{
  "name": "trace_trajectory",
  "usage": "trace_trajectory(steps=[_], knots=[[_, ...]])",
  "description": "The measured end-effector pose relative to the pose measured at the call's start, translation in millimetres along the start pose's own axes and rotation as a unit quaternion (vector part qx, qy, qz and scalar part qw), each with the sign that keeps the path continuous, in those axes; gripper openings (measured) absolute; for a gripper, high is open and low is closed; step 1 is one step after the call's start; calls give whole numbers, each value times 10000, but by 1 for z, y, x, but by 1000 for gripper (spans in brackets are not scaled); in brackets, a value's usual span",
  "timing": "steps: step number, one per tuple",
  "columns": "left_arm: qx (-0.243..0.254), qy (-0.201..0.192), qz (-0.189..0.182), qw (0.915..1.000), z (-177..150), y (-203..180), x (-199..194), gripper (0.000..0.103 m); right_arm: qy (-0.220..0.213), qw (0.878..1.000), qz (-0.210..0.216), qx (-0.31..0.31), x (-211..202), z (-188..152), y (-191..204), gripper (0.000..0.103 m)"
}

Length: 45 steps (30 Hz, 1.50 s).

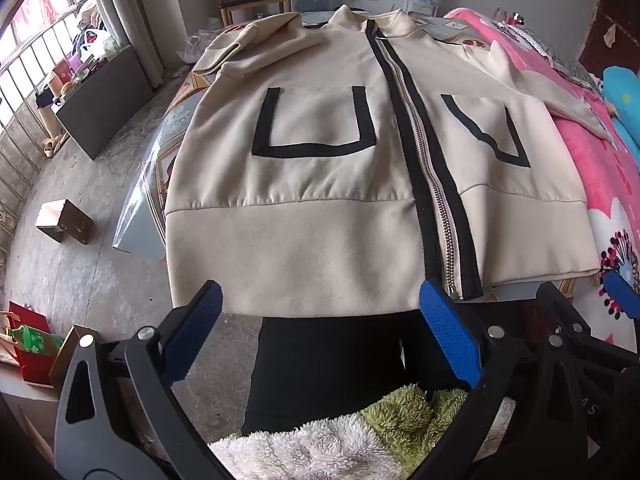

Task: Fold large clothes

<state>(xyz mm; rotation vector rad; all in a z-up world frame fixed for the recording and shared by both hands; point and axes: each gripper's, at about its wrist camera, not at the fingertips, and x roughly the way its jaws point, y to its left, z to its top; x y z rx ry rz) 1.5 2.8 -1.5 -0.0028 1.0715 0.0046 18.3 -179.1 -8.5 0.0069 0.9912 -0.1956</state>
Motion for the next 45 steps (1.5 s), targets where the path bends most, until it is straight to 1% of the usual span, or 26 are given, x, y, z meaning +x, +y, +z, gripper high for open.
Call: trace_trajectory(steps=[45], knots=[[7,-10,33,10000,-1,3,0,95,-50,10000,-29,-44,-3,2,4,97]])
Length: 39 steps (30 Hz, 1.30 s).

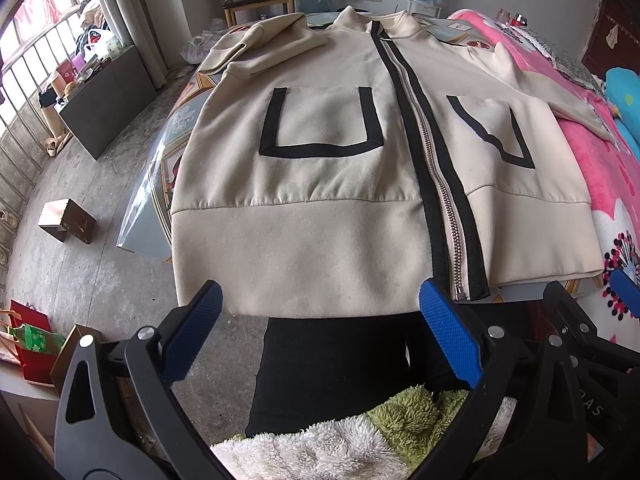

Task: Fold large clothes

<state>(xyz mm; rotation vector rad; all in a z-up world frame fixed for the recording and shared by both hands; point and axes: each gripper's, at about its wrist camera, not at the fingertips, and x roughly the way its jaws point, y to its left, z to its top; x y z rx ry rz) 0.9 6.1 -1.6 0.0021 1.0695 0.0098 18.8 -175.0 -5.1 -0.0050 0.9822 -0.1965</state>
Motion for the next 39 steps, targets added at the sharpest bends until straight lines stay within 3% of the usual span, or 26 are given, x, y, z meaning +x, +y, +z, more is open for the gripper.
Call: trace_trajectory(steps=[16,20,23,26,29,31,33,34,36,39], knots=[[-21,177,-57,9998,9,9,23,95,-60,10000,-23,-36,5,11,2,97],[-64,239,-65,9997,20,18,38,95,-181,9989,-382,-227,10,26,10,97],[-164,233,2,9996,34,32,48,95,-341,9984,-381,-244,13,42,12,97],[-238,-12,202,9995,55,50,51,95,-555,9971,-332,-393,15,64,20,97],[-360,-305,262,9985,79,72,53,95,-869,9937,-122,-702,19,97,37,97],[-486,-490,19,9976,102,90,55,96,-1053,9910,241,-791,22,122,50,97],[-491,-697,-310,9959,125,104,56,96,-1102,9877,783,-784,30,146,62,97],[-487,-850,-465,9941,137,111,57,96,-1033,9828,1276,-840,40,161,71,97],[-535,-1020,-483,9922,162,120,60,96,-750,9724,1935,-1065,63,186,94,97],[-595,-953,-431,9927,204,128,79,96,-631,9717,1945,-1183,98,211,121,97]])
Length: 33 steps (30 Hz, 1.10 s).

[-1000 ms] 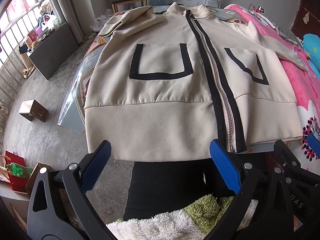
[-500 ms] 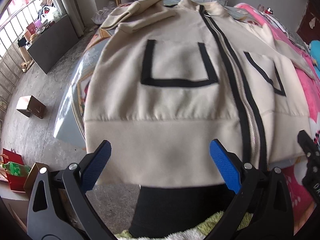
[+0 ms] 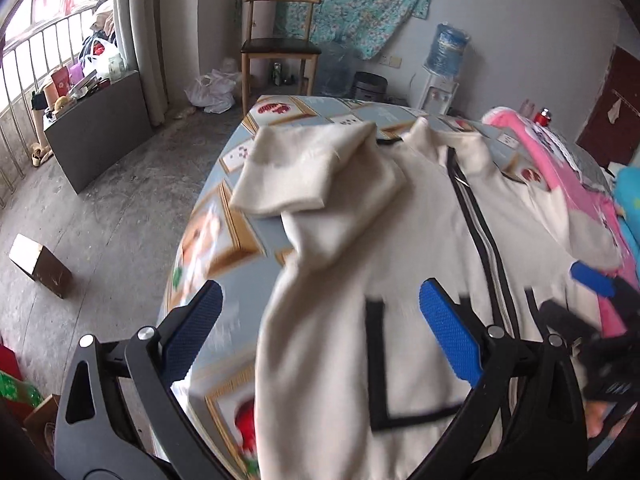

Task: Fold large clothes

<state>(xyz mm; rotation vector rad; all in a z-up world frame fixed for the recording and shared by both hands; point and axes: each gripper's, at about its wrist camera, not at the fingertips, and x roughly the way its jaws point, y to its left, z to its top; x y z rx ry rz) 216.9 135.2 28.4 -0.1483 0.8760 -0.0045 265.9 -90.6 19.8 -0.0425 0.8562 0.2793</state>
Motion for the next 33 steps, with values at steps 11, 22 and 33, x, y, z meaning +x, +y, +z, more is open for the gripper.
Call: trace_trajectory(steps=[11,22,33], knots=[[988,503,832,9903,70,-19,129,82,1329,9903,-166,-360,115,0,-2,97],[728,742,433,9936,106,-19,81,5,1309,9883,39,-780,115,-9,-6,97],[88,1488,-3107,9388,79,-111,5,5,799,9953,377,391,13,-13,-87,97]])
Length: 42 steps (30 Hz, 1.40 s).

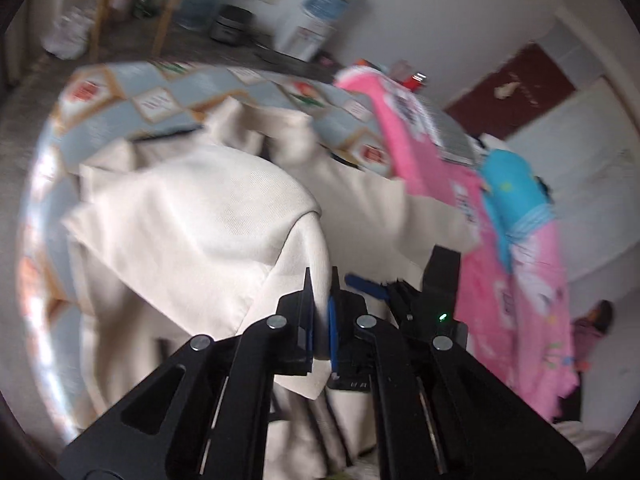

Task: Fold large clothes

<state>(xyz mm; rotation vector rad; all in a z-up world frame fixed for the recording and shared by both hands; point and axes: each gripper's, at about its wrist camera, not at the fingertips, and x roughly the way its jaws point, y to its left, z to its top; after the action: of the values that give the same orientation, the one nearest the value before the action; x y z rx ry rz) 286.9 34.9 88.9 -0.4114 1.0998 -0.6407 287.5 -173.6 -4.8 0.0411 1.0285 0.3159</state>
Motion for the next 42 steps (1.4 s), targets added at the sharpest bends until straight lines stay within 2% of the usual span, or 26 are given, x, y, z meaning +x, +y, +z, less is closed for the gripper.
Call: trace_trajectory(steps=[2,4,5,6,8,9,10,12,15,16,19,20,24,27,29,33,39,42], knots=[[142,123,-288,9994,-17,-15,27,8,-361,9989,-54,290,-34,-17,-21,97],[188,373,-392,9984,-38,-26,62,22,-691,9963,-213,467,-65,-34,-37,97],[156,445,-389,9981,-47,-27,72,34,-782,9954,-254,483,-75,-39,-40,97],[123,454,-373,9982,-56,-29,80,40,-862,9946,-292,499,-85,-43,-44,97],[93,223,-251,9994,-75,-30,82,42,-924,9937,-124,618,-102,-52,-46,97],[74,60,-126,9999,-84,-27,77,48,-911,9932,173,700,-105,-55,-46,97],[47,-104,26,9999,-90,-20,69,50,-882,9920,434,788,-104,-52,-53,97],[72,-469,684,9965,-99,-7,51,61,-780,9882,923,943,-100,-55,-49,97],[173,-712,2108,9748,-118,13,36,68,-368,9800,1548,1199,-70,-58,-38,97],[124,-702,2478,9662,-122,25,34,68,-250,9774,1662,1283,-58,-55,-37,93],[-185,-725,2865,9552,-132,57,28,72,121,9613,2108,1770,-31,-57,-35,84],[-279,-736,2871,9547,-134,65,26,73,237,9549,2180,2002,-25,-60,-37,79],[-509,-754,2806,9555,-145,85,22,82,459,9349,2393,2582,-12,-73,-43,72],[-544,-606,2750,9580,-147,96,29,83,588,9269,2421,2807,-7,-83,-41,69],[-410,-701,2788,9569,-150,97,29,84,688,9248,2310,2944,1,-86,-43,62],[-232,-738,2752,9583,-145,104,37,90,804,9281,1960,3063,10,-88,-49,53],[-203,-1041,2426,9643,-149,109,33,95,602,9429,1521,2902,10,-81,-38,45],[-101,-937,2474,9643,-146,107,38,95,499,9490,1303,2828,14,-77,-35,34]])
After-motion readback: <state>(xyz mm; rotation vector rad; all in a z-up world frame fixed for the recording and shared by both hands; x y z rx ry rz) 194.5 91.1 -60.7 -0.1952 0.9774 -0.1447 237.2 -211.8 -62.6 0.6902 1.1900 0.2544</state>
